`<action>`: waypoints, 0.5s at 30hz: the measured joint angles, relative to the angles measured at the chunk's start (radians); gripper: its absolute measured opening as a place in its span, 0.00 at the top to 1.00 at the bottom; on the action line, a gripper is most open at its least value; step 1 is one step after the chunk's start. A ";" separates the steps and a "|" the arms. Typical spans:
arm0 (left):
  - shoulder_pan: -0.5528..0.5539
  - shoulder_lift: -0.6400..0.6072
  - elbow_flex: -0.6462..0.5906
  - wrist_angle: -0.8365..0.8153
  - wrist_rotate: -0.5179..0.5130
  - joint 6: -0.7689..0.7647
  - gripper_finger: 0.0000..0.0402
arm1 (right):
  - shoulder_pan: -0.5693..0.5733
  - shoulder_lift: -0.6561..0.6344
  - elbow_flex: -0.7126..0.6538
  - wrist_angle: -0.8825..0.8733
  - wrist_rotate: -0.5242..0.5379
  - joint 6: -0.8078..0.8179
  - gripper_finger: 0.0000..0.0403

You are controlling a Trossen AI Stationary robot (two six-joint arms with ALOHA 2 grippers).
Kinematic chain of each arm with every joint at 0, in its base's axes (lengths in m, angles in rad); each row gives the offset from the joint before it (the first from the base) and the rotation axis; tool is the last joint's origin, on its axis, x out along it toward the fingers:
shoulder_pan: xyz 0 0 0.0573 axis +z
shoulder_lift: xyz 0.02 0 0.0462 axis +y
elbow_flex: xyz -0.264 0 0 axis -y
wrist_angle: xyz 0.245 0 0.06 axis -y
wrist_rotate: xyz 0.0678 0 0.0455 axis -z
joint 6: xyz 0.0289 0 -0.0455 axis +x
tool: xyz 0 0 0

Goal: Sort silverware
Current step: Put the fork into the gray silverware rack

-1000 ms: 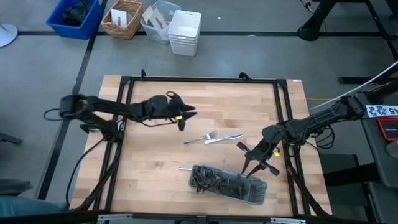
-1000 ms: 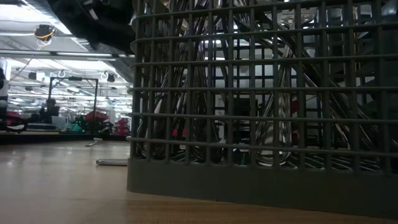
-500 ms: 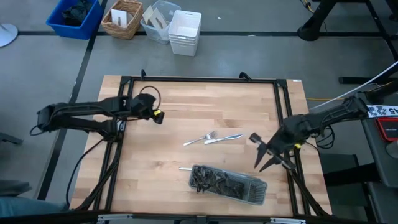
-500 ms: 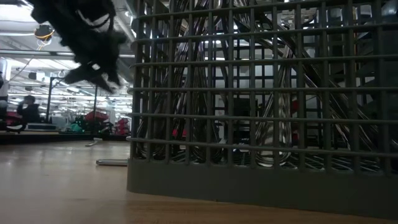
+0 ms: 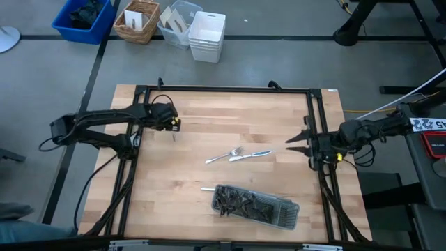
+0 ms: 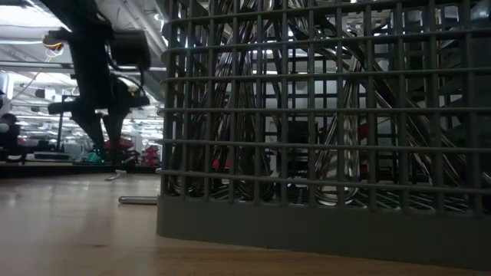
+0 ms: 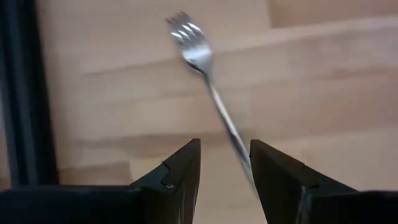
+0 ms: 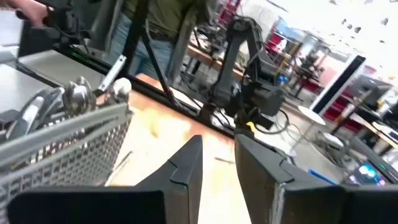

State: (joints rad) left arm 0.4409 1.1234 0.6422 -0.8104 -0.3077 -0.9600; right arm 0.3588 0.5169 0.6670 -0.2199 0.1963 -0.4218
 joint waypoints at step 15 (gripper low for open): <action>0.172 0.274 0.000 0.210 -0.007 0.096 0.67 | 0.001 -0.052 -0.001 -0.189 0.012 0.190 0.76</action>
State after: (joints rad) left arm 0.6126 1.3971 0.6422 -0.6000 -0.3145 -0.8640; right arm 0.3595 0.4645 0.6659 -0.4089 0.2088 -0.2317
